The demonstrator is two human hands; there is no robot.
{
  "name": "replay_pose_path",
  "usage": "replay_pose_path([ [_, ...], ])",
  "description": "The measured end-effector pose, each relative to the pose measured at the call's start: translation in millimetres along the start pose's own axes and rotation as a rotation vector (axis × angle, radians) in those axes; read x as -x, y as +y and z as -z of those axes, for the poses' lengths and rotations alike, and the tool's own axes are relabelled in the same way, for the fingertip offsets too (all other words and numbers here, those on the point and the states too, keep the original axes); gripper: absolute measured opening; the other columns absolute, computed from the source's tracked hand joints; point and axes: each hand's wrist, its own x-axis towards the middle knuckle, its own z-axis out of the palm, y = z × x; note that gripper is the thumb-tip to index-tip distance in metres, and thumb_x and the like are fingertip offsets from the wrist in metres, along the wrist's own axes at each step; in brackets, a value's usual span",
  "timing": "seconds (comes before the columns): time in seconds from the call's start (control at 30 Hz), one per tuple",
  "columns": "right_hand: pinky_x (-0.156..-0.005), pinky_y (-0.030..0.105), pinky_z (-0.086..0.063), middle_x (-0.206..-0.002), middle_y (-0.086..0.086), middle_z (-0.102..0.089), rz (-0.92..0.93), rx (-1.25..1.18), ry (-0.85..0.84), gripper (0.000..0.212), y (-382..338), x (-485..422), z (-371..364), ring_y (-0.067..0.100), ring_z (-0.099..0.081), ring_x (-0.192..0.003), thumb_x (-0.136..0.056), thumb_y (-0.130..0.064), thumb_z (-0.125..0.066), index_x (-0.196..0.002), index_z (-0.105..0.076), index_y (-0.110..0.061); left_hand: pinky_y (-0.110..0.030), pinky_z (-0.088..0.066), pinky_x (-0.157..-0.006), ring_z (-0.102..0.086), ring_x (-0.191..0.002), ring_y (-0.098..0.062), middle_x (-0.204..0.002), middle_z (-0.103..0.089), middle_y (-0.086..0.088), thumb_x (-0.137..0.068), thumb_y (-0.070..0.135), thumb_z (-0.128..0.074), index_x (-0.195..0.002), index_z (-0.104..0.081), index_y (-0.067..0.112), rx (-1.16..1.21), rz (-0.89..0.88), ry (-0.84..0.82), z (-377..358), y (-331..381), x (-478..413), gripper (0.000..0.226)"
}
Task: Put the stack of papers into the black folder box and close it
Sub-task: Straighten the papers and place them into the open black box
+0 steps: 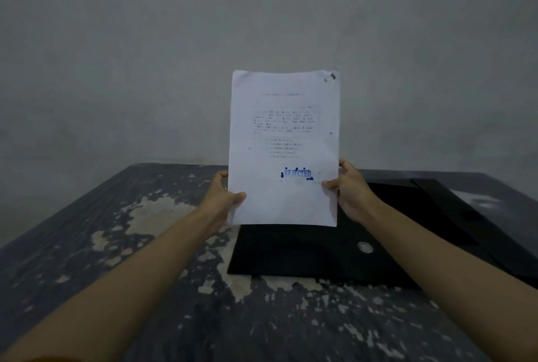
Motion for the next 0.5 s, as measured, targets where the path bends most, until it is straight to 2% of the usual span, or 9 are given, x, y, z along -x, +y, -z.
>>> replay_pose_path([
  [0.1,-0.077,0.037,-0.054,-0.115,0.010,-0.059,0.049,-0.005,0.006,0.040,2,4,20,0.024,-0.060,-0.092,-0.085,0.020,-0.045,-0.089,-0.052,-0.019,-0.043,-0.042,-0.100,-0.050,-0.121,-0.031,-0.140,-0.047,-0.016,-0.085,-0.014,-0.050,-0.139,-0.032,0.008,-0.038,-0.048,-0.036,-20,-7,-1,0.061],
  [0.17,-0.079,0.039,-0.053,-0.114,0.012,-0.059,0.064,0.003,0.018,0.041,10,9,28,0.024,-0.060,-0.091,-0.083,0.021,-0.046,-0.087,-0.052,-0.020,-0.046,-0.039,-0.107,-0.047,-0.127,-0.030,-0.140,-0.048,-0.012,-0.085,-0.016,-0.047,-0.143,-0.030,0.012,-0.081,-0.076,-0.085,-28,-15,1,0.067],
  [0.27,-0.084,0.043,-0.051,-0.114,0.015,-0.062,0.042,0.004,0.046,0.041,29,17,33,0.027,-0.060,-0.094,-0.083,0.020,-0.047,-0.088,-0.056,-0.020,-0.046,-0.040,-0.107,-0.049,-0.126,-0.028,-0.140,-0.049,-0.011,-0.084,-0.016,-0.045,-0.143,-0.031,0.013,-0.117,-0.094,-0.100,-35,-29,9,0.067],
  [0.4,-0.086,0.042,-0.051,-0.109,0.010,-0.062,0.020,-0.026,0.056,0.038,45,22,31,0.028,-0.059,-0.098,-0.087,0.016,-0.046,-0.111,-0.057,-0.011,-0.041,-0.039,-0.108,-0.048,-0.126,-0.029,-0.137,-0.050,-0.011,-0.087,-0.013,-0.046,-0.143,-0.031,0.009,-0.116,-0.089,-0.066,-38,-39,16,0.062],
  [0.5,-0.081,0.038,-0.052,-0.109,0.009,-0.063,0.047,-0.060,0.061,0.041,40,20,29,0.027,-0.061,-0.096,-0.087,0.016,-0.045,-0.114,-0.055,-0.013,-0.048,-0.037,-0.110,-0.047,-0.130,-0.032,-0.141,-0.049,-0.012,-0.088,-0.011,-0.047,-0.144,-0.031,0.011,-0.088,-0.137,-0.055,-36,-35,11,0.062],
])
